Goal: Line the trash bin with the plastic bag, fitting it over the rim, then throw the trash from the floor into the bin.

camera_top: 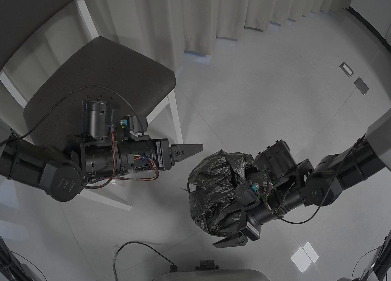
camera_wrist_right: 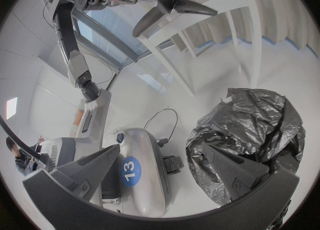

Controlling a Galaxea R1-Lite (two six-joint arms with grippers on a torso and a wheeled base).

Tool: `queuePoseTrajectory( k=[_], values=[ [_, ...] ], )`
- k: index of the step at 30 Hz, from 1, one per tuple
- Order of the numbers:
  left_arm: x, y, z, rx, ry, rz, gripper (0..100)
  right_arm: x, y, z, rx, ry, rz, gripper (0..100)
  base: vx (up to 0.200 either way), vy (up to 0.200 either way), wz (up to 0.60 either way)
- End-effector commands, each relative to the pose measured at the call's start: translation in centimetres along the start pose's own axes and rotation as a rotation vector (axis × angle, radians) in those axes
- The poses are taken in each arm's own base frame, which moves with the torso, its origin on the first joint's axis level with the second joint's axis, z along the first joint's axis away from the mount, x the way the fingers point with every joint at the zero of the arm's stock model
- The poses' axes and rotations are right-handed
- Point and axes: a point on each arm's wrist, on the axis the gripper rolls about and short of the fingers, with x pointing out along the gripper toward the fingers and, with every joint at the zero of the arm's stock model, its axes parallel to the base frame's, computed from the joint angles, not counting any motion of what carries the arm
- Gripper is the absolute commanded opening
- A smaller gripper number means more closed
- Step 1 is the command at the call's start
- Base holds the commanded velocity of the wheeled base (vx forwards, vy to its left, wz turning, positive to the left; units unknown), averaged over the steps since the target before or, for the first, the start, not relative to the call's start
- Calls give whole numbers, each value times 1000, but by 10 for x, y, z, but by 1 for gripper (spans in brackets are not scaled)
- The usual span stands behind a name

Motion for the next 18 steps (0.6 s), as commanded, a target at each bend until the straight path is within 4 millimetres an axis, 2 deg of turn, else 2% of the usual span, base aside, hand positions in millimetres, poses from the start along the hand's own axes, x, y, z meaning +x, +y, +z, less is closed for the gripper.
queuePoseTrajectory(
  k=[1,2,4,5,6,8,11,12,14,18],
  values=[
    [2,1,-1,-2,4,1,100,-61,-5,7,48,-123,-127,100,0,0,0],
    [1,2,-1,-3,3,2,100,-63,-5,7,50,-127,-132,100,0,0,0],
    [2,2,1,7,-12,-3,100,-101,-16,4,91,-206,-242,100,0,0,0],
    [2,2,1,7,-12,-3,100,-101,-16,4,91,-206,-242,100,0,0,0],
    [4,3,0,7,-15,-3,100,-125,-24,0,132,-264,-318,100,0,0,0],
    [5,5,1,8,-19,1,100,-150,-34,-6,178,-324,-404,100,0,0,0],
    [3,4,1,34,-21,-1,100,-181,-45,-21,234,-373,-520,100,0,0,0],
    [3,4,1,38,-19,-1,100,-184,-46,-23,241,-374,-532,100,0,0,0],
    [0,1,-2,82,-13,-4,100,-203,-56,-51,320,-365,-619,100,0,0,0],
    [-4,-4,-10,128,7,-15,100,-220,-66,-90,411,-324,-707,100,0,0,0]
  ],
)
